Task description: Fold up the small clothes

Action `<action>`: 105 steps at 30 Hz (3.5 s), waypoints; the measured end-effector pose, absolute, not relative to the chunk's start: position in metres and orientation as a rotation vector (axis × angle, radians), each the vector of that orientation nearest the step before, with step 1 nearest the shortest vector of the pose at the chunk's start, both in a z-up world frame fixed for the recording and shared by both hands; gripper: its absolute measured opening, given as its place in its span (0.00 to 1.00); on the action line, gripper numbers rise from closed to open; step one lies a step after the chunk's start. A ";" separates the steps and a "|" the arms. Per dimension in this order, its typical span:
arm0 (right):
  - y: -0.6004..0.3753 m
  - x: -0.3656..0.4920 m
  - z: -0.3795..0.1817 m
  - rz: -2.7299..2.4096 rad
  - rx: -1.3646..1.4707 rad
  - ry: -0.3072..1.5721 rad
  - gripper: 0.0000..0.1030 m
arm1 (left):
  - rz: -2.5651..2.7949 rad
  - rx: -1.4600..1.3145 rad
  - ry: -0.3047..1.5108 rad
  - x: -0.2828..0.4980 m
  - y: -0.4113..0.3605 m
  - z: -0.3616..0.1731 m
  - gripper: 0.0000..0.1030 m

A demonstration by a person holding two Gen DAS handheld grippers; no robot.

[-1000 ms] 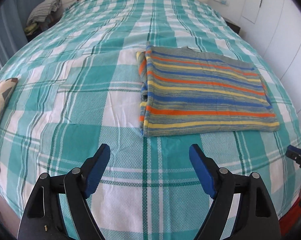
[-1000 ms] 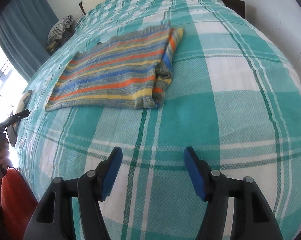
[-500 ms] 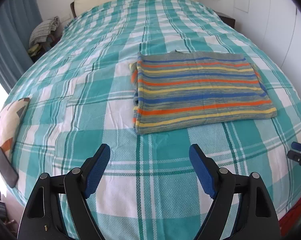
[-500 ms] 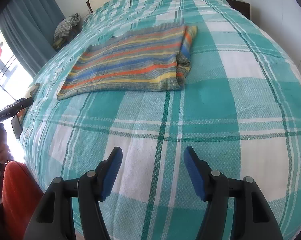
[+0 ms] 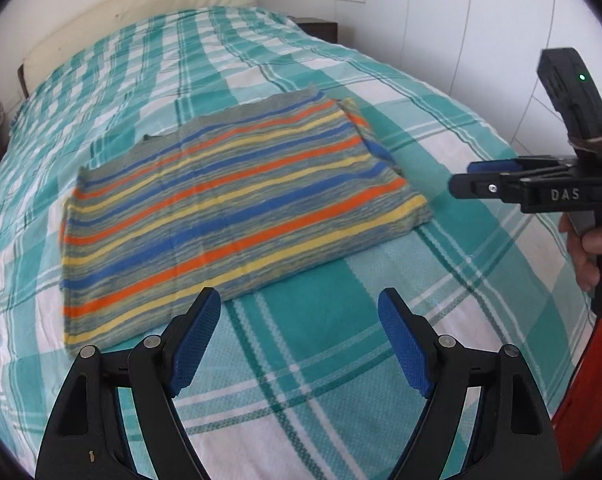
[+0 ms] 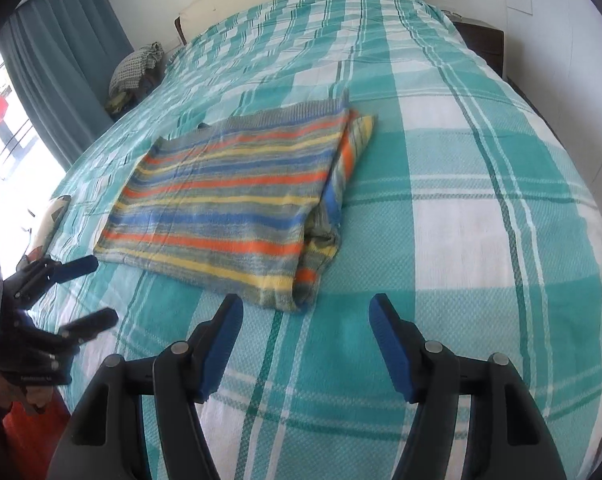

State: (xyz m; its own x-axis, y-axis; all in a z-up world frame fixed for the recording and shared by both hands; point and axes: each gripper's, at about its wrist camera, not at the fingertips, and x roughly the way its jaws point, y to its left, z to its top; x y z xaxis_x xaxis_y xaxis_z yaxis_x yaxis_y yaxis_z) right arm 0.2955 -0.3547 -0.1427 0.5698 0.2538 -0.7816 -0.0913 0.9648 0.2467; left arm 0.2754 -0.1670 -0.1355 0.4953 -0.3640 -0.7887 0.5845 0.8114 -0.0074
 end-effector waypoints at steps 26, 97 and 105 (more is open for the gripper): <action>-0.206 0.536 -0.106 0.542 0.331 1.006 0.11 | -0.413 -0.319 0.771 0.326 -0.040 -0.119 0.08; -0.208 0.168 -0.143 -0.219 -0.108 0.939 0.91 | 0.005 -0.062 1.000 0.207 0.068 -0.189 0.85; -0.214 0.170 -0.153 -0.200 -0.055 0.978 0.91 | -0.001 -0.030 1.014 0.208 0.065 -0.188 0.86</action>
